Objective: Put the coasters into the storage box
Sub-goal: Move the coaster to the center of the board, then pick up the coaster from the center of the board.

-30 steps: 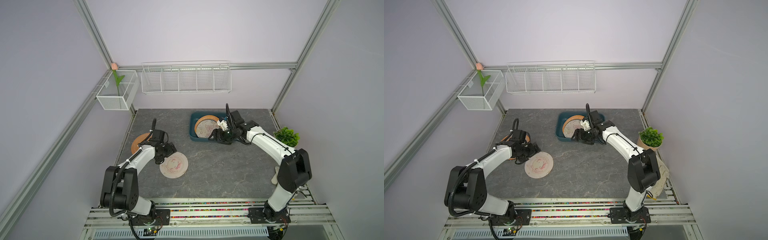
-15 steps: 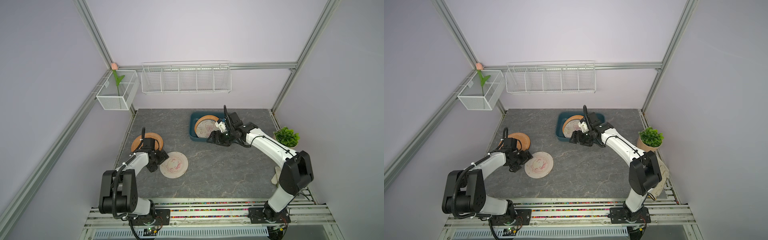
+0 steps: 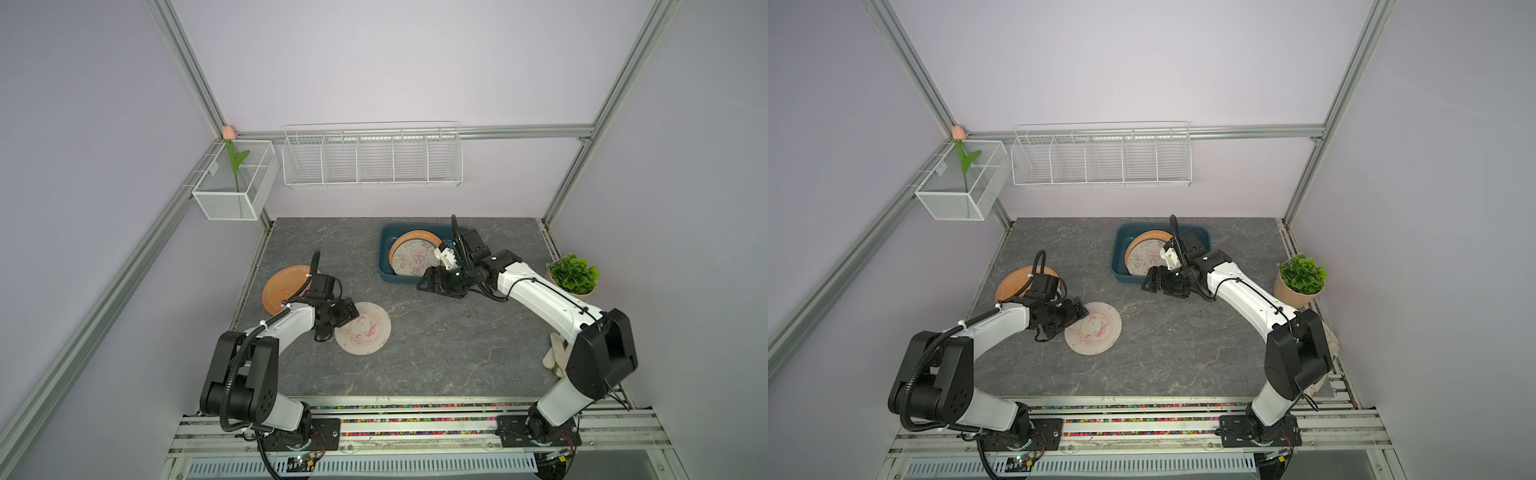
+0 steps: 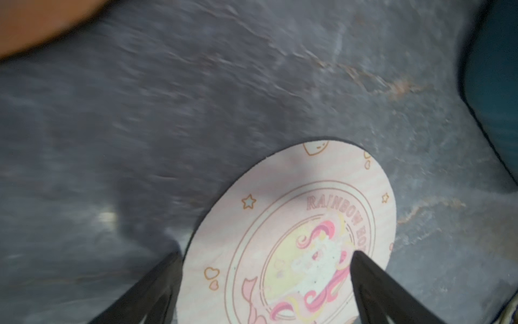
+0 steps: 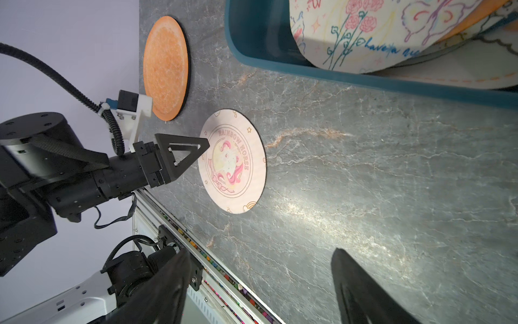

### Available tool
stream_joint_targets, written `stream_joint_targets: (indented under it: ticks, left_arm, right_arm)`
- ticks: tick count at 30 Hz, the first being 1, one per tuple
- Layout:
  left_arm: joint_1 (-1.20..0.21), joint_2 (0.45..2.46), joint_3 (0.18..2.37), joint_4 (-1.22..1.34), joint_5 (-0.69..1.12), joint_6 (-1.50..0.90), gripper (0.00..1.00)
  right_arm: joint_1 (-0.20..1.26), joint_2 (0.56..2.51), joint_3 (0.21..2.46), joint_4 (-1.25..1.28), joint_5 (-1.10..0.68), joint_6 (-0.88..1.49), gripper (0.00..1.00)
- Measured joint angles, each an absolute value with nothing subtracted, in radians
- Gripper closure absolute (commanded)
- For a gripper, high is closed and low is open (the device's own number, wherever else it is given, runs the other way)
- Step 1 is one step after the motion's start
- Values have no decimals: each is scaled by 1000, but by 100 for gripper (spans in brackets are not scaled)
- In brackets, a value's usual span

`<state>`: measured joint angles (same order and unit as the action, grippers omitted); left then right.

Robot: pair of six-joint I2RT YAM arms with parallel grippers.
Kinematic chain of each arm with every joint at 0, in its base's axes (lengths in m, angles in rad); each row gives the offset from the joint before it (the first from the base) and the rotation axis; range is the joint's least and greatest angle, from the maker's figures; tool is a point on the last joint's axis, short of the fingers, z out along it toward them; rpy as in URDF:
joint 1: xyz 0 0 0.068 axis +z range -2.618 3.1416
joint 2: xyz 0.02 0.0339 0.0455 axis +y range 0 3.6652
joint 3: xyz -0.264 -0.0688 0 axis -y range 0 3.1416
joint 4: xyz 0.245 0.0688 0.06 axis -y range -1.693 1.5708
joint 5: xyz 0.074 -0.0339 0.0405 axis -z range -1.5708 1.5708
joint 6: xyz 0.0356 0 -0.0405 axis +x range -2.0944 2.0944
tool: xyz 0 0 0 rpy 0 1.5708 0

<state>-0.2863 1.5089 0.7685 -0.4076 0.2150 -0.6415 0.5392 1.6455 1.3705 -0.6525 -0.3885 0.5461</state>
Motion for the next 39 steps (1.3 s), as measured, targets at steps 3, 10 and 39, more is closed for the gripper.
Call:
stream_joint_targets:
  ticks: [3,10,39]
  left_arm:
    - [-376,1558,816,-396,226,-655,6]
    - [-550,1697,965,-393,257,-673,7]
    - [-644,1694,951,-430,128,-707,49]
  right_arm:
    - [539,1645,1364,-652,-389,546,19]
    - [540,1646,1335,-637,-388,546,19]
    - [579,1794,1171,-608,-227,543,42]
